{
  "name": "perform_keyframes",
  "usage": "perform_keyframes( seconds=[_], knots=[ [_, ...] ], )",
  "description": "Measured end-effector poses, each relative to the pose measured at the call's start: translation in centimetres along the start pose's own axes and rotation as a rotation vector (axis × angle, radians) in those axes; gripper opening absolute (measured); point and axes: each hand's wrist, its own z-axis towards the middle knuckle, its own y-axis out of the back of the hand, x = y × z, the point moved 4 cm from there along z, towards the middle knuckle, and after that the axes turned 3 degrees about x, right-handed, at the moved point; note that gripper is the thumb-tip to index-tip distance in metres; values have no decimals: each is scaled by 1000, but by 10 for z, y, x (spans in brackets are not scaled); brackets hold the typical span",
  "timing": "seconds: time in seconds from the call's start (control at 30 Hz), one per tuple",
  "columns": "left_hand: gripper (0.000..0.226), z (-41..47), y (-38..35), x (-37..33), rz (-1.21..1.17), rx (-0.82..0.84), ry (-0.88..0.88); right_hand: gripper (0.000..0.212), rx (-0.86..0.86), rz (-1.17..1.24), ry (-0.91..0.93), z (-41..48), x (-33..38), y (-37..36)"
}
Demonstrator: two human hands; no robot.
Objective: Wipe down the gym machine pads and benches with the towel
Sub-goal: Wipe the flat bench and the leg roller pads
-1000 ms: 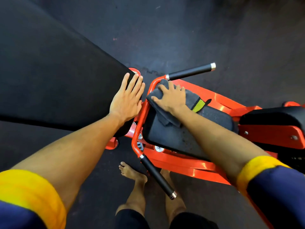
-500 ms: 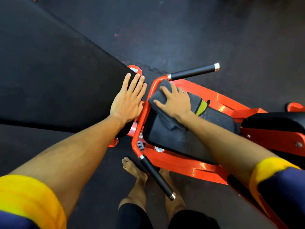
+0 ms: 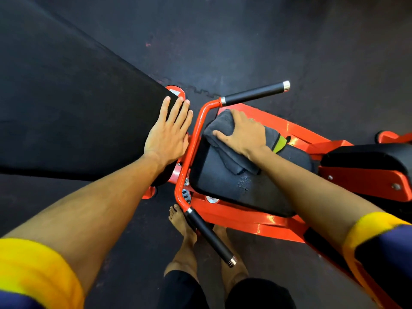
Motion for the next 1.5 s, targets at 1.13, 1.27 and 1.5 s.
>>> perform_keyframes(
  seconds=[1.13,1.27,1.5],
  knots=[
    [69,-4,2,-3,47,-16,32,100,86,-131,9,-45,25,-40],
    [67,-13,4,-4,31,-14,38,93,47,-217,207,-85,56,-69],
    [69,-93,-24,-45,99,24,-105,98,136,-388,482,-167,6,-76]
  ],
)
